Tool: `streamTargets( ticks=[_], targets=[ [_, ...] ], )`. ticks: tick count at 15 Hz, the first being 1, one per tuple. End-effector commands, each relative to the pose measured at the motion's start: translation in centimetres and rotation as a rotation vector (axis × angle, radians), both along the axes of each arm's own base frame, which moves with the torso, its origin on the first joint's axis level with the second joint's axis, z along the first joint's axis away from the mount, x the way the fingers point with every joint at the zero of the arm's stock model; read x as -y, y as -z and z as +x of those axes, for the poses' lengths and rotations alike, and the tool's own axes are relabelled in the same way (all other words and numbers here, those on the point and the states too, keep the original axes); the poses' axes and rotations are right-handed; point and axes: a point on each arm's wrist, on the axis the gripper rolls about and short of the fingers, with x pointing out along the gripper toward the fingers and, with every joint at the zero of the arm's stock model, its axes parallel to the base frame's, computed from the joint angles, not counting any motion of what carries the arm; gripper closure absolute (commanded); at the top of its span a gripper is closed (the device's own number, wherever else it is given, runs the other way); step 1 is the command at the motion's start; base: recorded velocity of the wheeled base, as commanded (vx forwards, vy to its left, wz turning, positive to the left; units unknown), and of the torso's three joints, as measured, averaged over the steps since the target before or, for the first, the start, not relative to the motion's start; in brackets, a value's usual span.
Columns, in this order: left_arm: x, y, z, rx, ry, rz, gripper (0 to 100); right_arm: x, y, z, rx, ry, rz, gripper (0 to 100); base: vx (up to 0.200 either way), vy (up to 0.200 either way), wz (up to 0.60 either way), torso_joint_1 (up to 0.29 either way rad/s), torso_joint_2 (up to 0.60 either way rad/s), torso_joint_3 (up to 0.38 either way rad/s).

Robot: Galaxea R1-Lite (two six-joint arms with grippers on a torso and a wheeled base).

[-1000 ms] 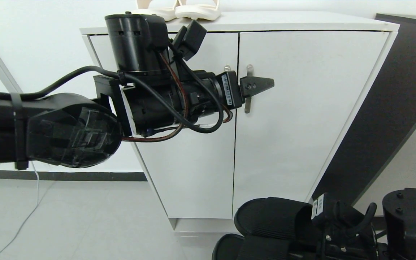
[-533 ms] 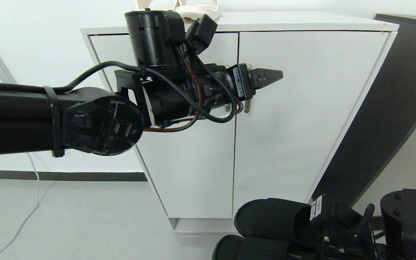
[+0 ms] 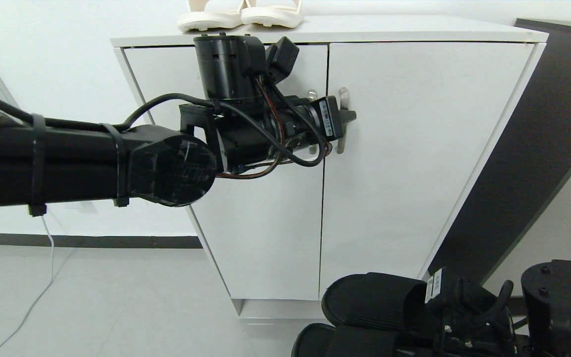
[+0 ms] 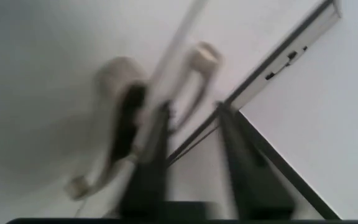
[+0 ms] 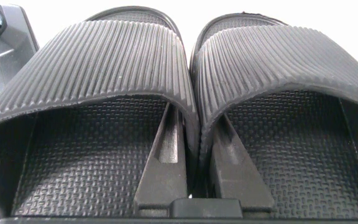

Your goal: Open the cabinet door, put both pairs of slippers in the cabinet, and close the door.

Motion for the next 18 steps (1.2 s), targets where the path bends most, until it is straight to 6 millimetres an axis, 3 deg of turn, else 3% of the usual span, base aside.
streamTargets(
  ticks=[1, 3, 12, 16, 18],
  targets=[
    [0.0, -0.2, -0.3, 0.002, 0.009, -0.003, 100, -0.1, 0.2, 0.1, -0.003, -0.004, -0.011, 100, 0.000, 0.000, 0.00, 0.000, 0.00, 0.000],
    [-0.3, -0.2, -0.7, 0.000, 0.004, 0.001, 100, -0.1, 0.3, 0.1, 0.005, -0.011, -0.020, 100, 0.000, 0.000, 0.00, 0.000, 0.00, 0.000],
    [-1.9, 0.3, -6.2, 0.000, 0.069, 0.059, 100, 0.0, 0.6, -0.1, -0.001, -0.021, -0.027, 100, 0.000, 0.000, 0.00, 0.000, 0.00, 0.000],
    [-3.8, 0.0, -8.5, 0.003, 0.075, 0.061, 100, 0.0, 0.6, -0.5, -0.009, -0.049, -0.021, 100, 0.000, 0.000, 0.00, 0.000, 0.00, 0.000],
    [-4.8, -0.1, -7.9, 0.004, 0.037, 0.057, 100, 0.0, 0.6, -0.5, -0.009, -0.051, -0.021, 100, 0.000, 0.000, 0.00, 0.000, 0.00, 0.000]
  ],
)
